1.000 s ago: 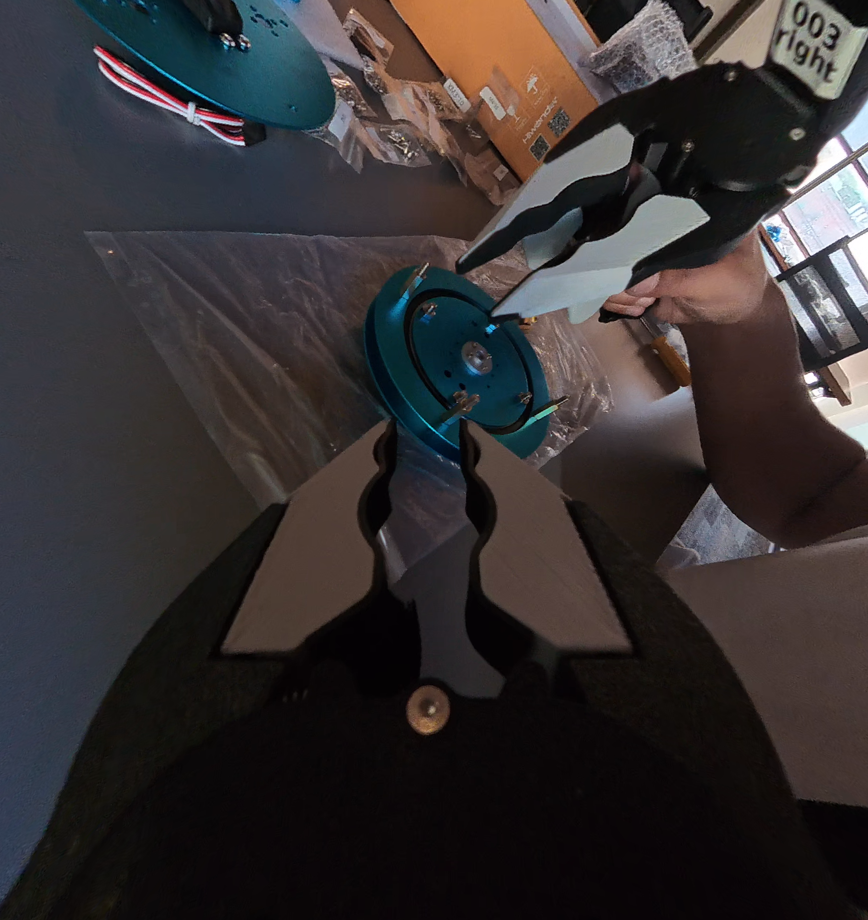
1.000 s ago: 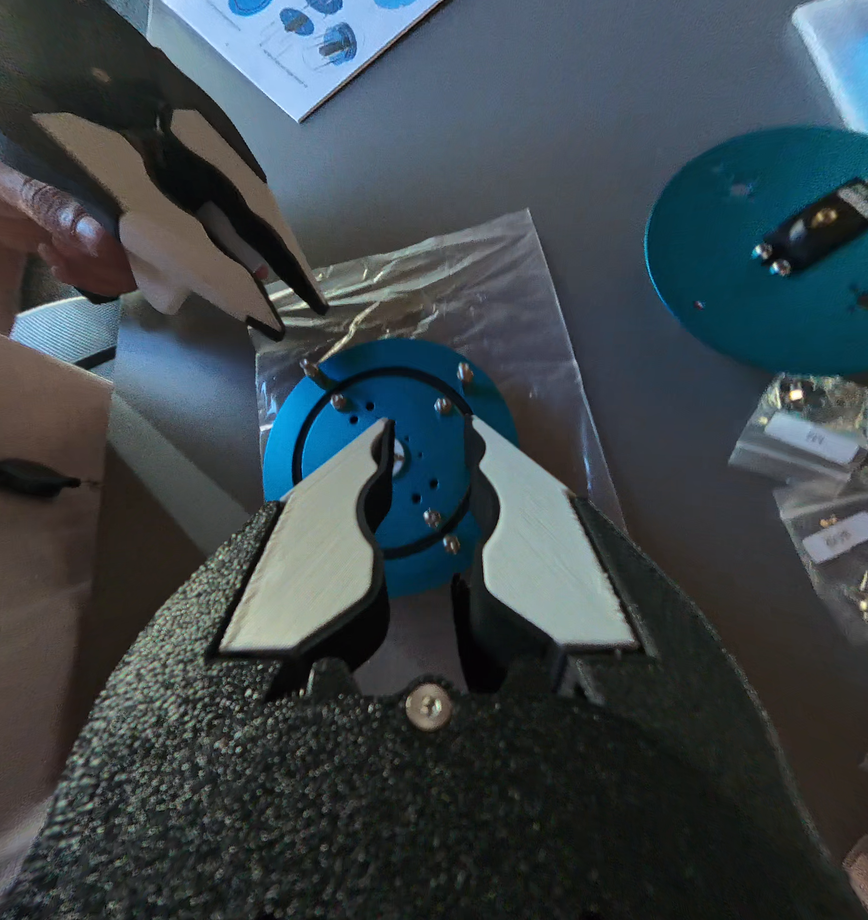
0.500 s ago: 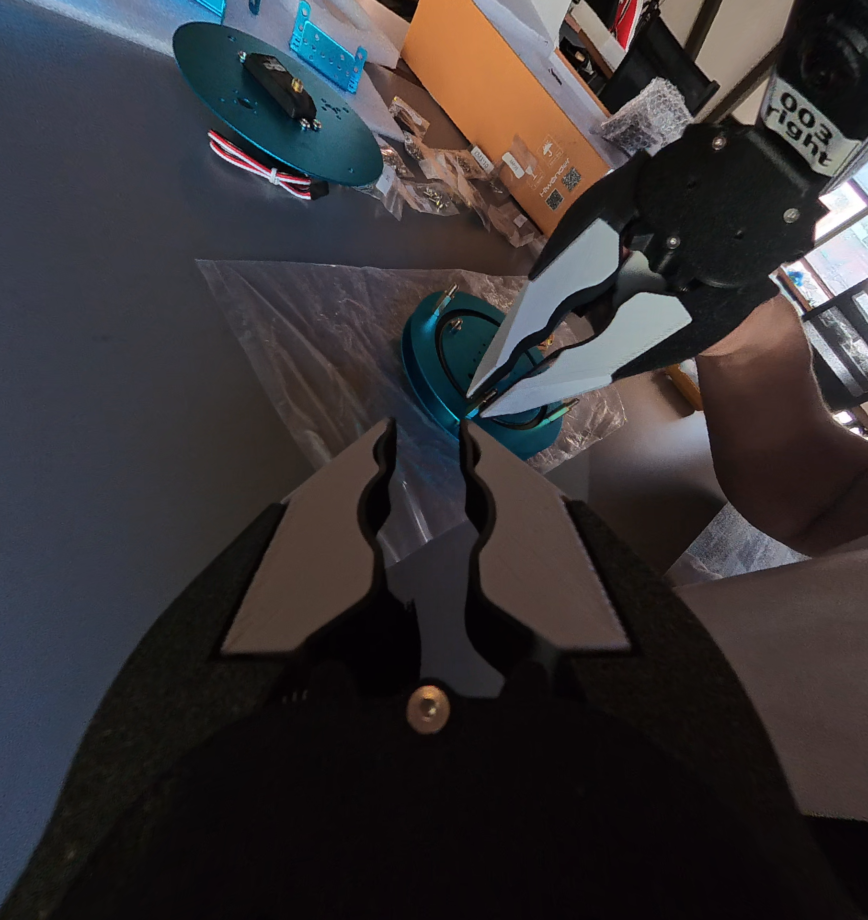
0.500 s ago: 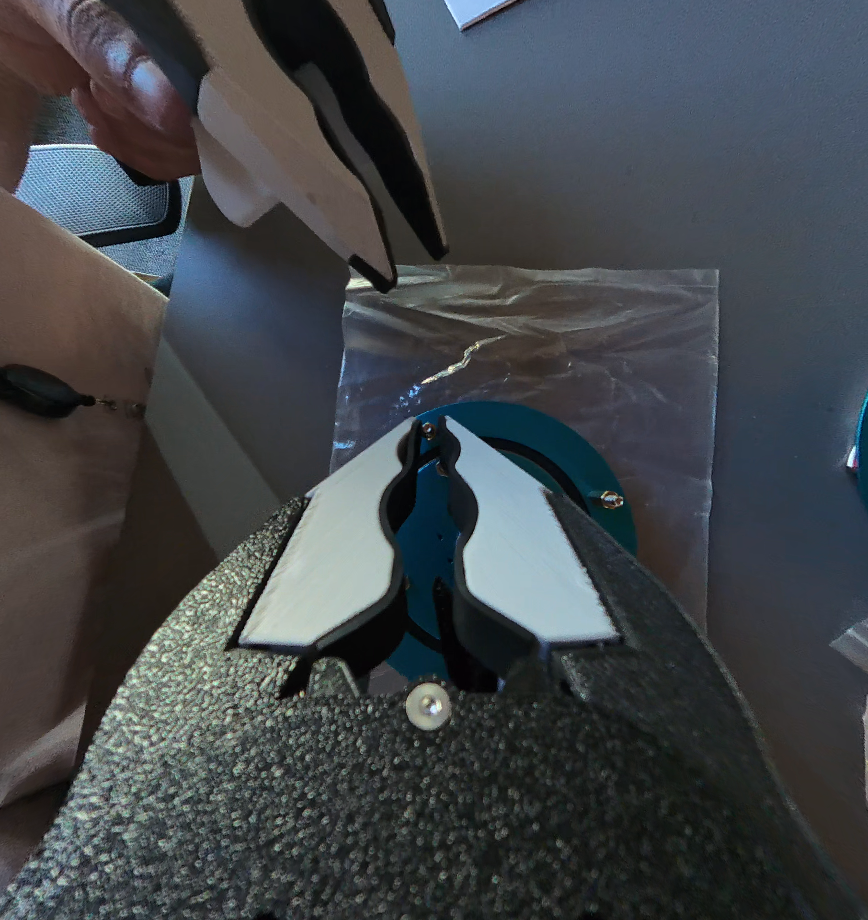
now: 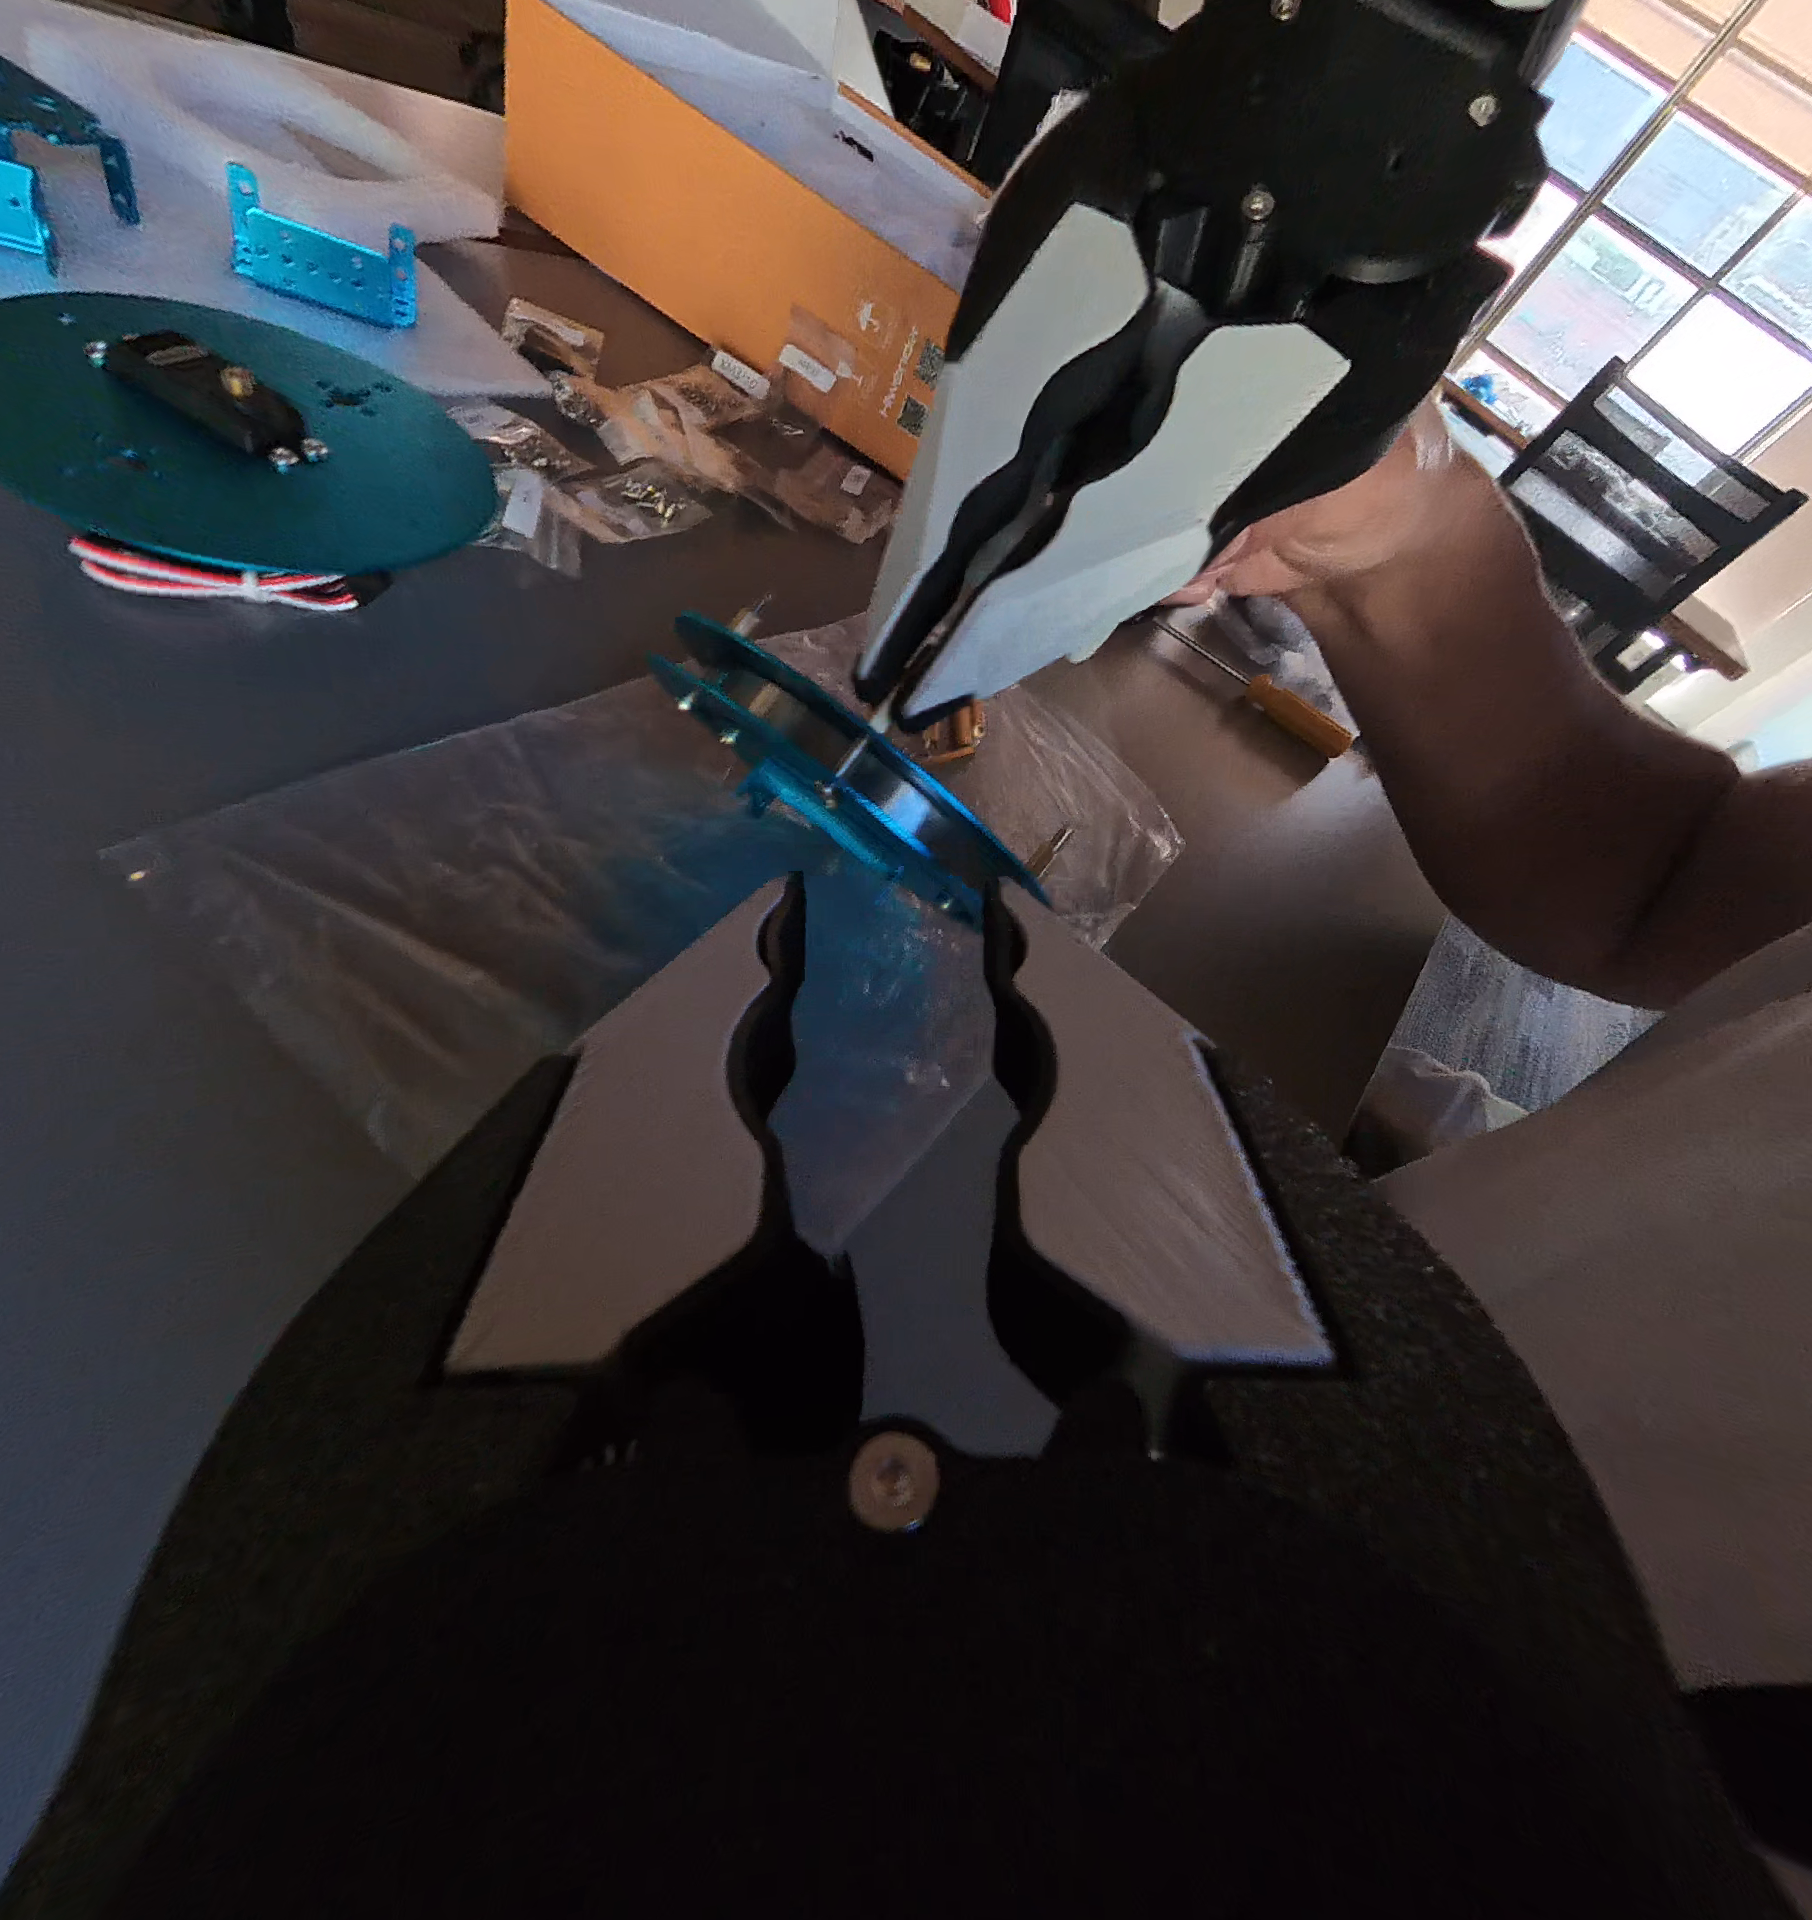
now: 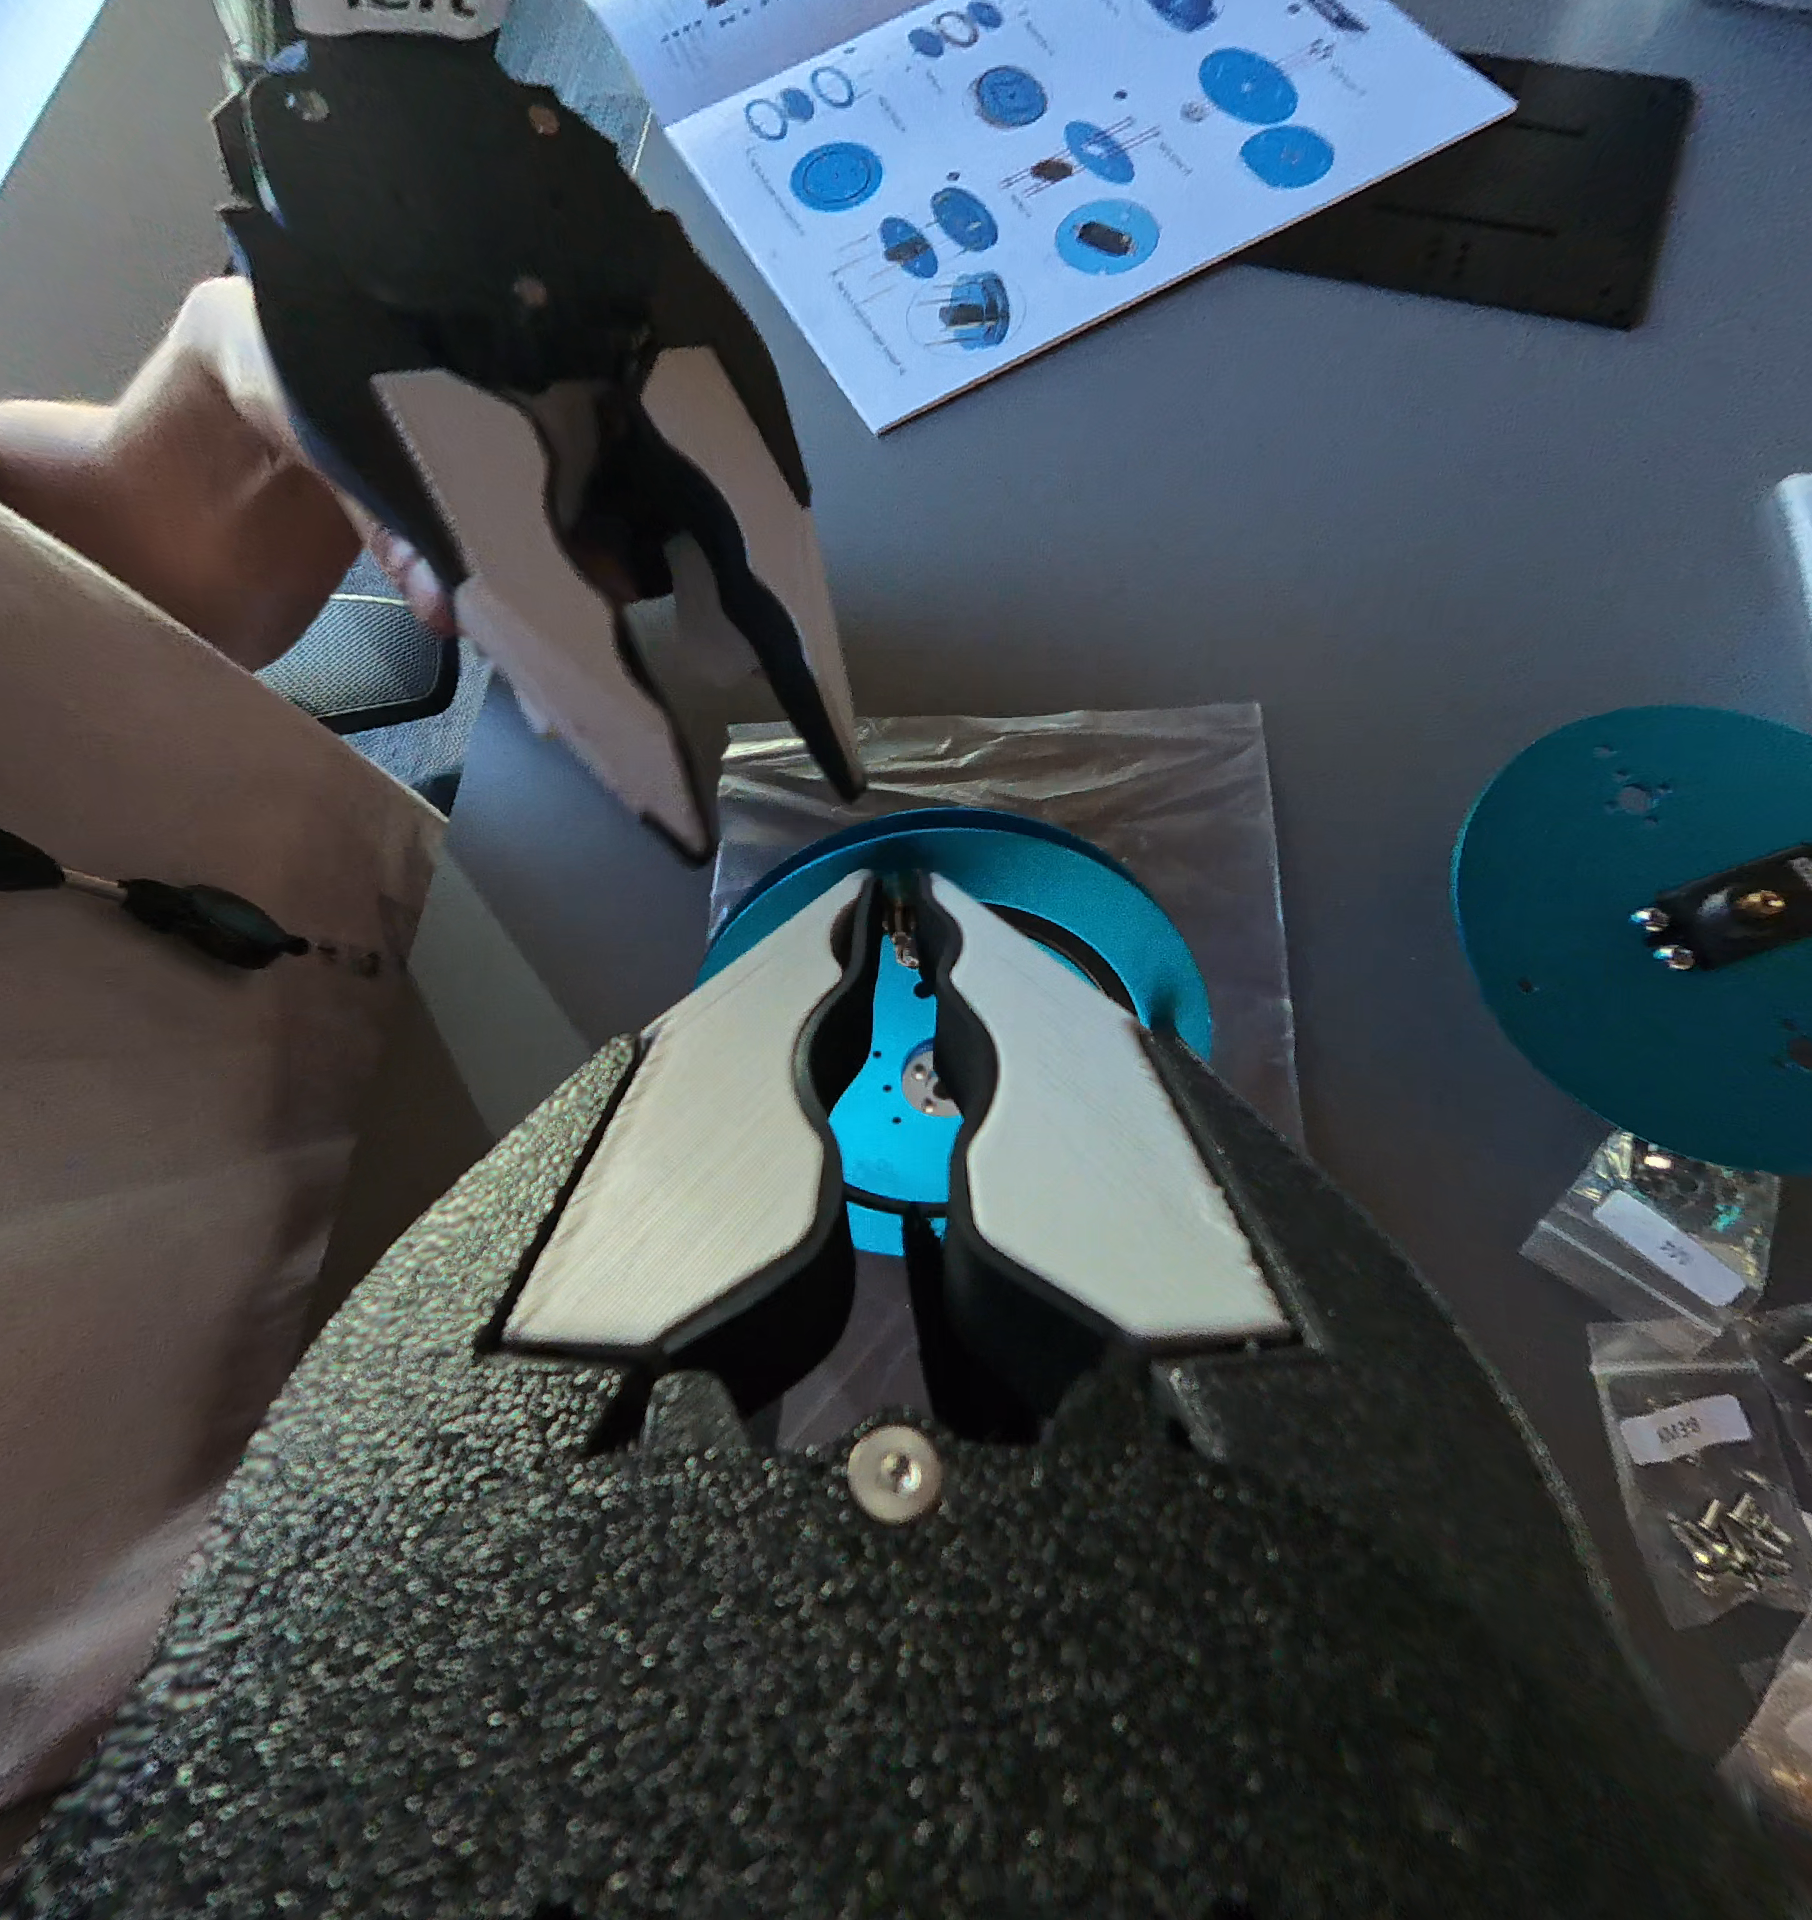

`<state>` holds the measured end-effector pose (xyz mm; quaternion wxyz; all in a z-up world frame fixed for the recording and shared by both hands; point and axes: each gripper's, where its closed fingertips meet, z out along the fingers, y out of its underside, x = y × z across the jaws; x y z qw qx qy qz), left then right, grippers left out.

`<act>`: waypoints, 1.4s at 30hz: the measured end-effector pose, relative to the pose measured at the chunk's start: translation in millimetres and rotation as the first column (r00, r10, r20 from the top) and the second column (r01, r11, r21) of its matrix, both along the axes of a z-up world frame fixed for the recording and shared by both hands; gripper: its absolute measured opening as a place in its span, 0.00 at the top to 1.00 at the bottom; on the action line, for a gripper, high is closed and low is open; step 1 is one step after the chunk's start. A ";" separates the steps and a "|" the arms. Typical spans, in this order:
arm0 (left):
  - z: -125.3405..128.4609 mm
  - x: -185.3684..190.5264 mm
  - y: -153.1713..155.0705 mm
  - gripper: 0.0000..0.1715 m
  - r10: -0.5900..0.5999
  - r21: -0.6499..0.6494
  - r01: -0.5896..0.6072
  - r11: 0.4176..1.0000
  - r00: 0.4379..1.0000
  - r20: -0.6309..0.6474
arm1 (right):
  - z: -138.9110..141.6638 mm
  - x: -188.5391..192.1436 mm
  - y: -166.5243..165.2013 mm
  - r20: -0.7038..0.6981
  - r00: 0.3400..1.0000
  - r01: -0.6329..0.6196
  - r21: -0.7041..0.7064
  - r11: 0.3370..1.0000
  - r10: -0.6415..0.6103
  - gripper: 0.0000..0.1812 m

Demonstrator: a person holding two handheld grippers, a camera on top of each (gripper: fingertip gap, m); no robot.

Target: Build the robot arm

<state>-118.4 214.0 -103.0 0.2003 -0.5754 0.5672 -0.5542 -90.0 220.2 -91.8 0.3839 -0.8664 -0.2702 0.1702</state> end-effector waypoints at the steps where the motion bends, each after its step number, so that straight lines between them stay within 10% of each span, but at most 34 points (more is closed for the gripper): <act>1: 3.4 4.1 -4.7 0.80 0.005 -0.004 -0.005 1.000 1.000 0.006 | 1.7 2.3 0.6 0.004 1.000 0.013 0.014 1.000 -0.013 0.98; 7: 4.3 32.8 -15.8 0.81 0.156 0.070 -0.154 0.986 0.987 -0.027 | 10.2 11.0 -4.8 -0.032 0.996 0.082 0.067 0.994 -0.080 0.98; 18: 14.7 58.8 -28.0 0.93 0.089 0.301 -0.065 0.952 0.994 -0.069 | 22.7 58.5 -51.5 -0.142 0.942 0.328 0.198 0.924 -0.304 0.85; 21: 14.5 60.7 -25.7 0.93 0.082 0.366 -0.041 0.930 0.992 -0.095 | -17.2 90.9 -80.3 0.003 0.909 0.411 0.141 0.901 -0.416 0.87; 26: 16.7 58.0 -17.7 0.93 0.071 0.379 -0.022 0.925 0.991 -0.117 | -85.0 86.5 -92.7 0.170 0.922 0.366 -0.092 0.926 -0.348 0.83; 37: 18.6 57.1 -10.0 0.93 0.073 0.366 -0.017 0.930 0.988 -0.139 | -93.7 81.9 -70.4 0.265 0.948 0.247 -0.256 0.934 -0.178 0.97; 42: 18.5 61.5 -1.9 0.93 0.042 0.307 0.003 0.952 0.989 -0.140 | -66.1 68.7 -64.9 0.203 0.956 0.232 -0.077 0.970 -0.213 0.98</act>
